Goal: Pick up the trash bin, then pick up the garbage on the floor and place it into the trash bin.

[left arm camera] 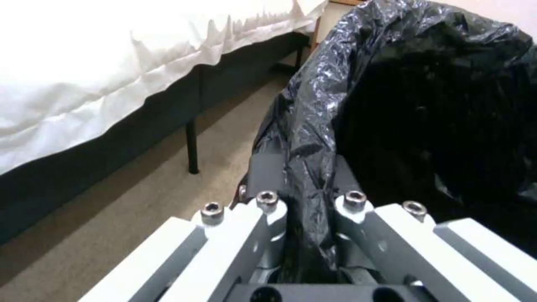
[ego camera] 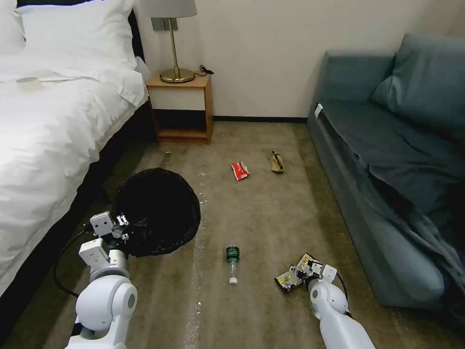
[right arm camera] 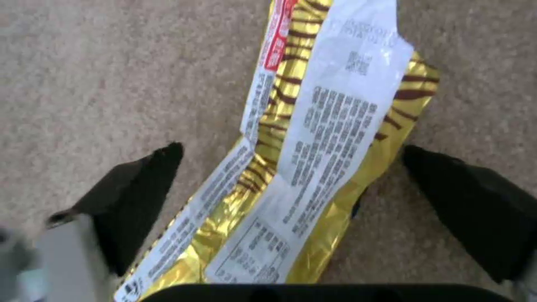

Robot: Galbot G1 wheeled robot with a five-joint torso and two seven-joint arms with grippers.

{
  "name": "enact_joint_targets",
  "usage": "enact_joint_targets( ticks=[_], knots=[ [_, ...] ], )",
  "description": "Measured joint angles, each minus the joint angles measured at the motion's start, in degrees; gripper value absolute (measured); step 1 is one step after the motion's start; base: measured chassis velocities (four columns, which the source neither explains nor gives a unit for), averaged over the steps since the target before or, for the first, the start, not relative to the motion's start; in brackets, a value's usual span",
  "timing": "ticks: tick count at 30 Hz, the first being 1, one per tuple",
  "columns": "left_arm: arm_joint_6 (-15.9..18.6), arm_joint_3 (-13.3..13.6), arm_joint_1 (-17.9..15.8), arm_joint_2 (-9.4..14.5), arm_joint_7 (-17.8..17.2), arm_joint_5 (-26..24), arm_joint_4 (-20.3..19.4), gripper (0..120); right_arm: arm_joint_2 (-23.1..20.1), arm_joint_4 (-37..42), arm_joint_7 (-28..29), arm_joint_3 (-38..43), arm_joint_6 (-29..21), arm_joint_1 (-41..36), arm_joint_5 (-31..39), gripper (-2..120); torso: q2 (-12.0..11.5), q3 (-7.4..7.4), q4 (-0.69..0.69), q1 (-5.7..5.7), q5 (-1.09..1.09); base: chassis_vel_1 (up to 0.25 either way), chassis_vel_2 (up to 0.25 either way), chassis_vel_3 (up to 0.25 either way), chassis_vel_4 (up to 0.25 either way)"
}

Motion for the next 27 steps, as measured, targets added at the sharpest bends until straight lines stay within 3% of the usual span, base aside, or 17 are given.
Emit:
enact_joint_targets(
  ticks=[10, 15, 18, 21, 24, 27],
  knots=[
    [0.02, -0.27, 0.06, 0.1, -0.08, -0.17, -0.18, 4, 0.42, -0.63, -0.58, 0.14, 1.73, 0.05, -1.19, 72, 0.0, 0.0, -0.03, 0.0, 0.01, 0.0, 0.0, 0.0, 0.0],
    [0.03, -0.42, 0.02, 0.15, -0.06, -0.22, -0.18, 4, 0.63, -0.6, -0.98, 0.09, 2.27, -0.12, -1.78, 50, 0.0, 0.01, 0.0, 0.0, 0.03, 0.0, 0.0, 0.0, 0.0],
    [0.03, -0.42, 0.05, 0.13, -0.03, -0.22, -0.18, 4, 0.64, -0.62, -1.31, 0.15, 2.36, -0.16, -1.95, 45, 0.0, 0.01, -0.01, 0.0, 0.03, 0.0, 0.0, 0.0, 0.0],
    [0.03, -0.39, 0.05, 0.04, 0.01, -0.19, -0.04, 4, 0.5, -0.91, -1.91, 0.46, 2.96, -0.33, -2.52, 29, 0.0, 0.01, 0.01, 0.0, 0.05, 0.0, 0.0, 0.0, 0.0],
    [0.02, -0.34, -0.04, -0.03, 0.01, -0.18, 0.1, 4, 0.42, -0.92, -1.95, 0.48, 3.09, -0.41, -2.6, 23, 0.0, 0.01, 0.0, 0.0, 0.05, 0.0, 0.0, 0.0, 0.0],
    [0.01, -0.02, -0.2, -0.28, 0.02, -0.09, 0.36, 4, 0.38, -0.92, -2.27, 0.43, 3.26, -0.47, -2.7, 7, 0.0, 0.01, 0.04, 0.0, 0.07, 0.0, 0.0, 0.0, 0.0]
  ],
)
